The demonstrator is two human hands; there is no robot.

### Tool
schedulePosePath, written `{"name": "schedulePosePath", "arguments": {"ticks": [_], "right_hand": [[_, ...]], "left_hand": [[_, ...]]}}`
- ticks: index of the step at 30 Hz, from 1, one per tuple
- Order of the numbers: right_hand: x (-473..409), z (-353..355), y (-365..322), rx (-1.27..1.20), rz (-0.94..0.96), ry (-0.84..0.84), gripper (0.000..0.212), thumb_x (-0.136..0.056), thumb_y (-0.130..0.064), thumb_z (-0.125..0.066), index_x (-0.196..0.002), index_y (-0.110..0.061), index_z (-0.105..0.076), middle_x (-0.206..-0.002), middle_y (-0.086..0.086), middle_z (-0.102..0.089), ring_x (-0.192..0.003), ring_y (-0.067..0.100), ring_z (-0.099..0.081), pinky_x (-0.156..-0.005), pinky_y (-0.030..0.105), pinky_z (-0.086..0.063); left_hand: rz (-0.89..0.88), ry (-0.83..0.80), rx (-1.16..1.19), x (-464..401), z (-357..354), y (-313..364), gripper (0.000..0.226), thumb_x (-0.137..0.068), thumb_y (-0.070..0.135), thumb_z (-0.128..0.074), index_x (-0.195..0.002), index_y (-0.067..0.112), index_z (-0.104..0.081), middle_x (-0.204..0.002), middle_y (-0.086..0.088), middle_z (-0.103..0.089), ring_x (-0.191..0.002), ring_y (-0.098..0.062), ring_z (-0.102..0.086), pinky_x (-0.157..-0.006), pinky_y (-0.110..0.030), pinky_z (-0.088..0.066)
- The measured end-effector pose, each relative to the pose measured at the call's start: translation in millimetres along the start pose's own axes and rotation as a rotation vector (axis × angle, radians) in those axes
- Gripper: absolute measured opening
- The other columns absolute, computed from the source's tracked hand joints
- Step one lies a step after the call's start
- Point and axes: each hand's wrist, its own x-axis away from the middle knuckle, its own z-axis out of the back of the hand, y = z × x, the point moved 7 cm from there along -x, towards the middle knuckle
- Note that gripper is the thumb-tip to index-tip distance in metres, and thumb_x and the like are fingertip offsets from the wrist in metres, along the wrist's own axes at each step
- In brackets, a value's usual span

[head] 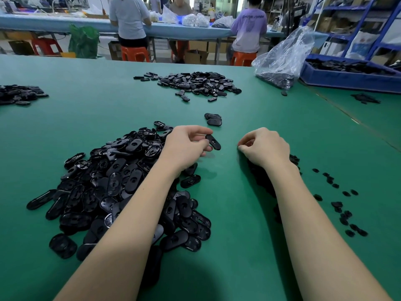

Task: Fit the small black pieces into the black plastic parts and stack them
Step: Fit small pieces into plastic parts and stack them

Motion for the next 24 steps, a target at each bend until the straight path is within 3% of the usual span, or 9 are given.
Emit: {"name": "schedulePosePath", "arguments": {"ticks": [5,9,12,17,21,24], "right_hand": [[1,-2,-3,0.021,0.017,0.001,0.015,-0.093,-0.032,-0.062,-0.101,-0.035,-0.074,-0.112,-0.004,-0.073,-0.107,0.027,-0.065,-0.078,0.030,-0.044],[-1,0,-7,-0.346,0.025,-0.004,0.011,-0.096,-0.037,-0.062,-0.088,-0.036,-0.069,-0.085,-0.018,-0.070,-0.089,0.017,-0.062,-0.077,0.030,-0.043],[2,1,-21,-0.659,0.089,-0.085,0.012,-0.096,-0.033,-0.065,-0.086,-0.031,-0.071,-0.078,-0.013,-0.075,-0.057,0.003,-0.052,-0.066,0.027,-0.045],[11,-5,-34,-0.826,0.083,-0.267,0.005,-0.088,-0.028,-0.074,-0.086,-0.026,-0.078,-0.082,-0.013,-0.076,-0.057,0.006,-0.045,-0.048,0.013,-0.036],[12,-10,-35,-0.848,0.028,-0.262,0.024,-0.081,-0.042,-0.082,-0.092,-0.021,-0.080,-0.082,-0.013,-0.076,-0.050,0.006,-0.045,-0.043,0.012,-0.034],[12,-15,-36,-0.903,-0.006,-0.257,0.019,-0.080,-0.036,-0.084,-0.092,-0.022,-0.079,-0.069,-0.017,-0.071,-0.045,0.003,-0.046,-0.042,0.013,-0.034]], "left_hand": [[0.008,0.016,-0.022,0,2,-2,0.022,-0.086,0.004,-0.067,-0.096,0.022,-0.073,-0.081,-0.001,-0.077,-0.085,-0.024,-0.075,-0.078,-0.036,-0.062],[0.033,0.040,-0.003,0,3,-3,0.023,-0.082,0.002,-0.069,-0.096,0.019,-0.071,-0.082,-0.002,-0.076,-0.069,-0.020,-0.070,-0.084,-0.046,-0.060],[0.055,0.060,0.021,-1,4,-4,0.021,-0.080,0.003,-0.073,-0.095,0.017,-0.067,-0.082,-0.001,-0.076,-0.066,-0.017,-0.069,-0.086,-0.045,-0.060],[0.061,0.093,0.086,-2,5,-5,0.023,-0.079,0.004,-0.076,-0.091,0.019,-0.064,-0.078,0.002,-0.076,-0.069,-0.015,-0.068,-0.080,-0.036,-0.057],[0.071,0.083,0.163,-3,6,-5,0.024,-0.079,0.003,-0.077,-0.090,0.019,-0.063,-0.075,0.006,-0.075,-0.066,-0.010,-0.065,-0.075,-0.028,-0.051],[0.053,0.010,0.177,-1,1,-2,0.021,-0.079,0.001,-0.079,-0.087,0.015,-0.065,-0.074,0.000,-0.072,-0.067,-0.016,-0.063,-0.075,-0.029,-0.053]]}}
